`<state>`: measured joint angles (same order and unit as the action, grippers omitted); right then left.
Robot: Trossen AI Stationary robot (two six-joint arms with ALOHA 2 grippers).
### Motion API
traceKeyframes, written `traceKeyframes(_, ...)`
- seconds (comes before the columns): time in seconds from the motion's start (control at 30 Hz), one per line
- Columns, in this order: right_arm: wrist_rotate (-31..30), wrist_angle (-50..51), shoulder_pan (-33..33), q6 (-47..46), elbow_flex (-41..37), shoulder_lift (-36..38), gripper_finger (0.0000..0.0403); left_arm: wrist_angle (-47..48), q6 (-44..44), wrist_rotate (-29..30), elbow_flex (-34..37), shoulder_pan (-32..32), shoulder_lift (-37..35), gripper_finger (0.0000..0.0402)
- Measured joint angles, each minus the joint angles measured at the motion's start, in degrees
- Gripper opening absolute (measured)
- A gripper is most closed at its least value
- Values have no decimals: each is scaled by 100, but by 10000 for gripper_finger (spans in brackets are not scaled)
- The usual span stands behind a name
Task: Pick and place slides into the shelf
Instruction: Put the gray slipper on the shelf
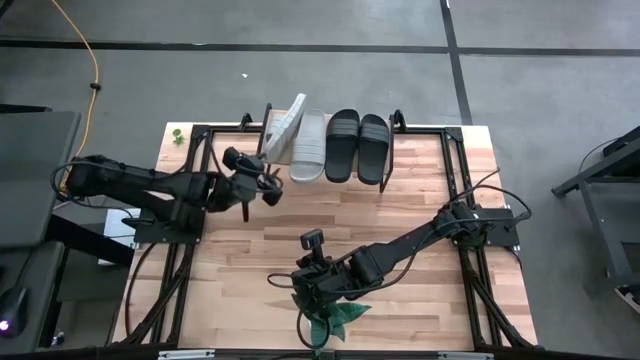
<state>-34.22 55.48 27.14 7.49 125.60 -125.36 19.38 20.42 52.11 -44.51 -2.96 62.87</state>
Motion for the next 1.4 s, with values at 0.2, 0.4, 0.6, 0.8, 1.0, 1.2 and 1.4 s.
traceKeyframes(0.2, 26, 0, 4, 0, 0, 0, 0, -34, -67, -472, -7, -319, -13, 271)
traceKeyframes(0.4, 35, -2, 4, 0, 0, 0, 0, -189, -114, -516, -7, -304, -4, 271)
traceKeyframes(0.6, 39, -2, 4, -12, 0, 0, 0, -6, 25, -417, -4, -304, 0, 271)
traceKeyframes(0.8, 42, -2, 4, -15, 0, -1, 0, 556, 353, -44, 3, -308, 52, 271)
traceKeyframes(1.0, 42, -14, 4, -17, 0, 0, 0, 413, 364, -53, 7, -308, 79, 271)
traceKeyframes(1.2, 59, -26, 4, -20, 0, -2, 0, 403, 402, -143, 7, -304, 76, 271)
traceKeyframes(1.4, 201, -24, 4, -20, 0, -1, 0, 425, 400, -187, 7, -304, 76, 271)
